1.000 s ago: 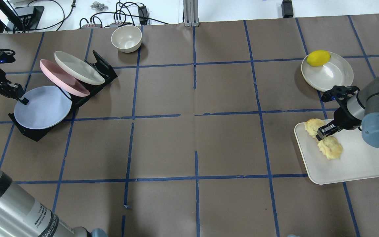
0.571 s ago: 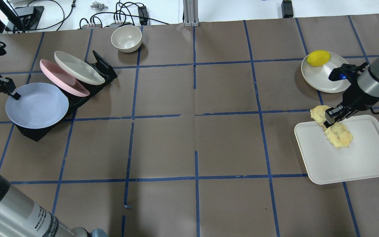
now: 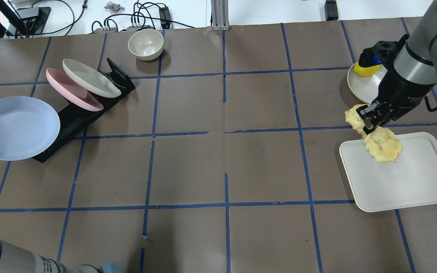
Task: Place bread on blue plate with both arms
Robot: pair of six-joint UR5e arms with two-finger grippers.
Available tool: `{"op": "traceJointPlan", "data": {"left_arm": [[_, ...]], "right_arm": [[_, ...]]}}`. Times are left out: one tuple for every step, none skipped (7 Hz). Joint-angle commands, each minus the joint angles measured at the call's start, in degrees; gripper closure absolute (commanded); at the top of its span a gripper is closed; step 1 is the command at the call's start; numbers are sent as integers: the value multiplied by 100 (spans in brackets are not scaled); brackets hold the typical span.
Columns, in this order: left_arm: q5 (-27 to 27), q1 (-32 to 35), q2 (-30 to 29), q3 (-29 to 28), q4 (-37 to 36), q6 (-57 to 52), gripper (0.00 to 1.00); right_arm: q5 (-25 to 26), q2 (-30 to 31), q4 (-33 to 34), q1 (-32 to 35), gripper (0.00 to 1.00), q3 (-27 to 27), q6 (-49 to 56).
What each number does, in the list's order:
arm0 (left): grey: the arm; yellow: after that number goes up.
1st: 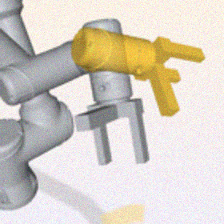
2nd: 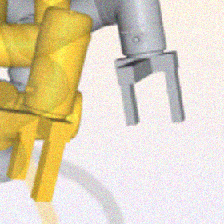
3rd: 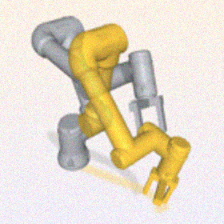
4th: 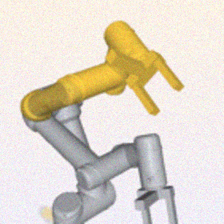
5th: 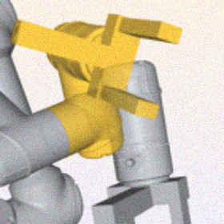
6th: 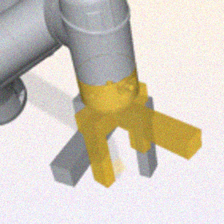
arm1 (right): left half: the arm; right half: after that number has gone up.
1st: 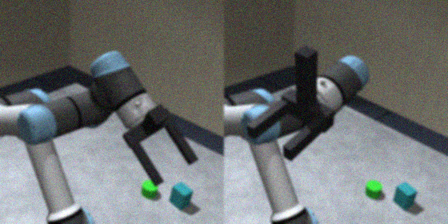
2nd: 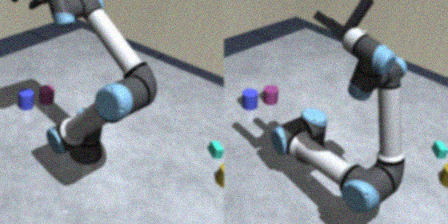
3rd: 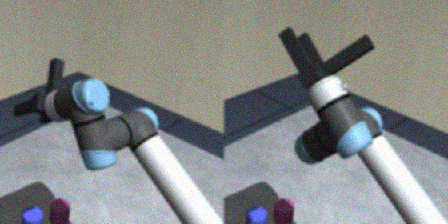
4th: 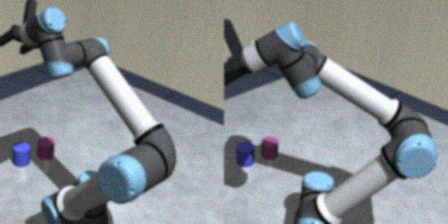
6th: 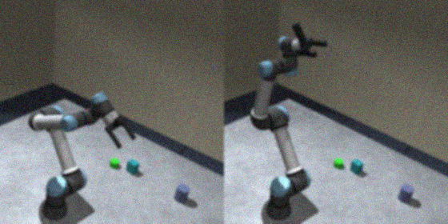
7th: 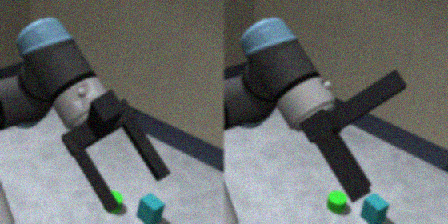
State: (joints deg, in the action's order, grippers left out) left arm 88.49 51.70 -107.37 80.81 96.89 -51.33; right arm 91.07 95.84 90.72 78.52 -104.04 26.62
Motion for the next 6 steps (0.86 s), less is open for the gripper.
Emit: {"op": "traceJointPlan", "data": {"left_arm": [[-190, 966, 1389, 1256, -160, 1128, 86], [-409, 1748, 1586, 1609, -501, 1847, 87], [-837, 2365, 1622, 1830, -696, 2376, 87], [-1146, 2806, 1483, 1989, -1246, 2930, 86], [-1550, 3158, 1273, 2104, -1791, 3066, 86], [-1884, 3397, 1028, 2157, -2084, 3241, 87]], "right_arm": [[-10, 75, -90, 50, 89, 42, -34], [8, 75, -90, 50, 88, 42, -34], [8, 67, -90, 58, 88, 33, -34], [8, 75, -90, 50, 88, 16, -34], [-1, 67, -90, 50, 87, 24, -34], [-1, 66, -90, 50, 87, 16, -25]]}}
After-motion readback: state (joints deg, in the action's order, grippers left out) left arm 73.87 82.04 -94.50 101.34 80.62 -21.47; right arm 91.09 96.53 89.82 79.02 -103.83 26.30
